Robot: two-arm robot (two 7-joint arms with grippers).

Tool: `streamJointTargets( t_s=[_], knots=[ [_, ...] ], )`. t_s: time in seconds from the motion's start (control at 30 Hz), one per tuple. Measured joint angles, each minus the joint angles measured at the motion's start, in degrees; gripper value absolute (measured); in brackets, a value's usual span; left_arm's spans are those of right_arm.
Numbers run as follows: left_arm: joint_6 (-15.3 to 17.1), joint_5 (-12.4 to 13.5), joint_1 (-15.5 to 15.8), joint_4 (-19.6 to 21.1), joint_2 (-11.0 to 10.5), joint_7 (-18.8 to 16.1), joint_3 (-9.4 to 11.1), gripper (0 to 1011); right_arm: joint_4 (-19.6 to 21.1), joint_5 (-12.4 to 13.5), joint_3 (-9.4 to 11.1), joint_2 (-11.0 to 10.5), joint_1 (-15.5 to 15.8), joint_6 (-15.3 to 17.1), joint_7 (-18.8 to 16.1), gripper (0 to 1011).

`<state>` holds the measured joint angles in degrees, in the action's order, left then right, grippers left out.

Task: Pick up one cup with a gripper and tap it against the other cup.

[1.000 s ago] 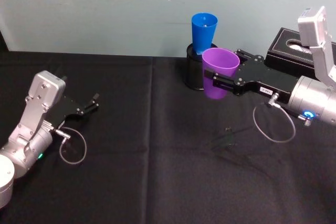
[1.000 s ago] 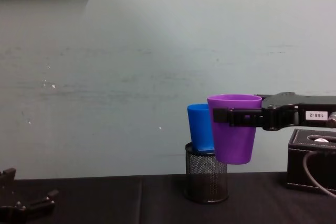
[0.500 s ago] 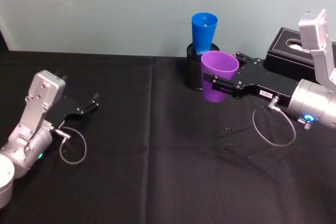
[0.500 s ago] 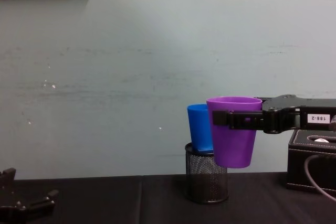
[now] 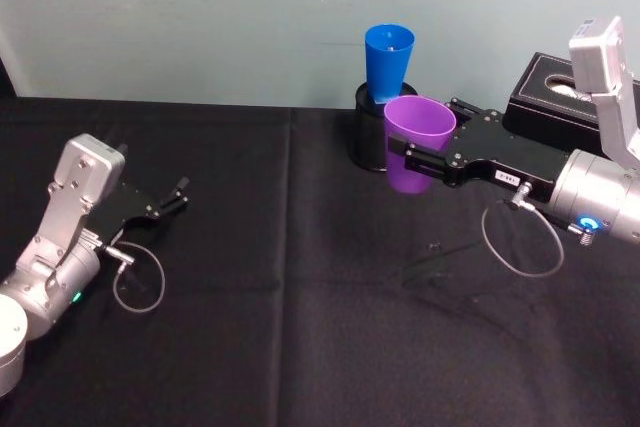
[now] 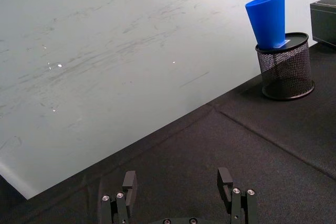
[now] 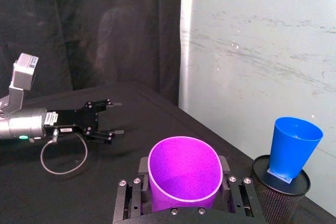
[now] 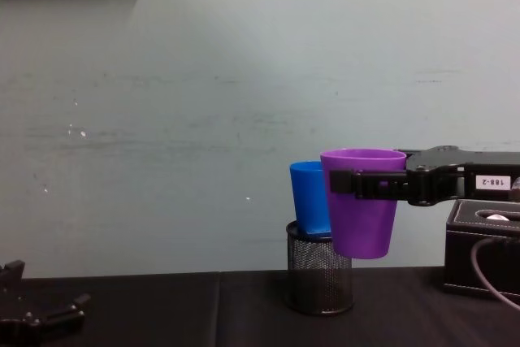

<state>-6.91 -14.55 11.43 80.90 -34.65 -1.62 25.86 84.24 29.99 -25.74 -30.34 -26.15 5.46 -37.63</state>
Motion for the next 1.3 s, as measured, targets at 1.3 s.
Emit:
streamJointTargets(
  t_s=[1.3],
  knots=[
    [0.0, 0.0, 0.0, 0.0, 0.0, 0.0, 0.0, 1005, -4.2, -0.6, -2.0, 0.1, 3.3, -7.3, 1.5, 741]
  ],
)
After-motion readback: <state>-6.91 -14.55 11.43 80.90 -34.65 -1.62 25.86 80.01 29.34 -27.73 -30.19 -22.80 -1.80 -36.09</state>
